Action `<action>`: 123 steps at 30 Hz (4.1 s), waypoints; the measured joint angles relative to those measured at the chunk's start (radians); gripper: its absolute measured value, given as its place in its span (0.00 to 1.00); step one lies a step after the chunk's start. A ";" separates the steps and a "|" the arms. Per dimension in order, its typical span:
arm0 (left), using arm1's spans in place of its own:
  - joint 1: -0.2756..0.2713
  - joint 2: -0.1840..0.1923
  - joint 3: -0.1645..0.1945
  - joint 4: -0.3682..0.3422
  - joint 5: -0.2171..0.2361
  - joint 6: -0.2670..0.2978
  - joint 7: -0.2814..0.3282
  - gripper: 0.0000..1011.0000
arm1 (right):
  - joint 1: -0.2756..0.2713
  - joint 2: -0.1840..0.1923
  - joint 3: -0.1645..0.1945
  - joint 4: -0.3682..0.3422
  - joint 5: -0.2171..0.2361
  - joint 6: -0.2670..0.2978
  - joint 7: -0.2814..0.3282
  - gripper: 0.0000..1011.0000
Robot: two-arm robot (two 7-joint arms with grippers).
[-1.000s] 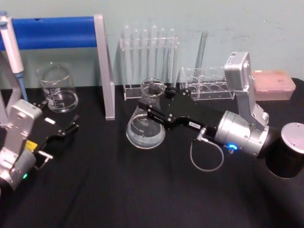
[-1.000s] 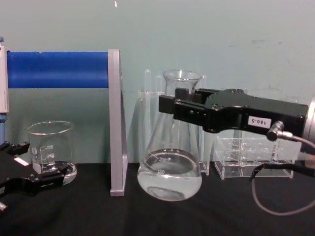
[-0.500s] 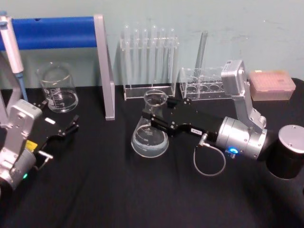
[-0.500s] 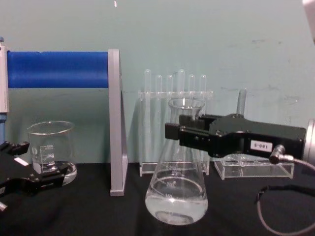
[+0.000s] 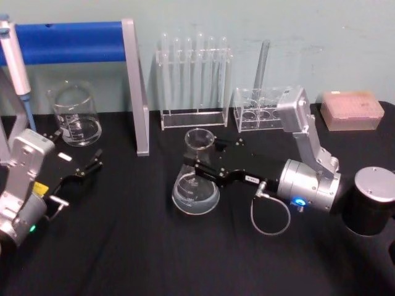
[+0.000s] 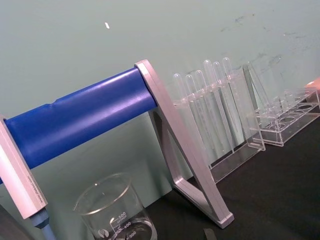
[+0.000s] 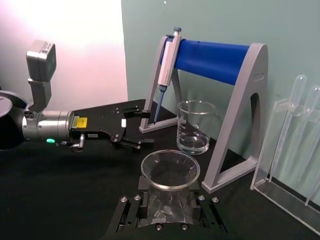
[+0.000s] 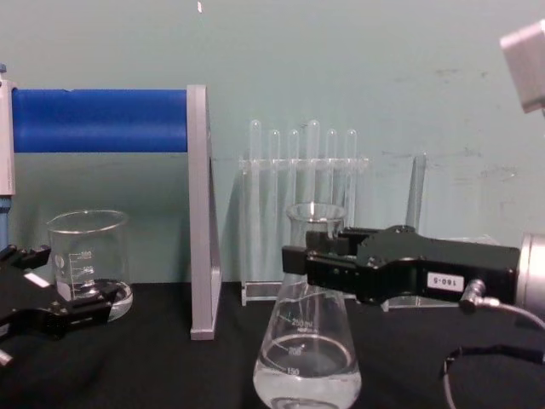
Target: Grasp the erlenmeyer flask with one hand, shake it three times, then place it back.
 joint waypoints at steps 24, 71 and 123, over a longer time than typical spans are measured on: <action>0.000 0.000 0.000 0.000 0.000 0.000 0.000 0.99 | 0.028 -0.012 -0.033 0.078 -0.014 0.000 0.040 0.44; 0.000 0.000 0.000 0.000 0.000 0.000 0.000 0.99 | 0.045 -0.028 -0.047 0.139 -0.028 -0.005 0.061 0.44; 0.000 0.000 0.000 0.000 0.000 0.000 0.000 0.99 | 0.021 0.000 -0.046 0.099 -0.032 0.017 0.050 0.99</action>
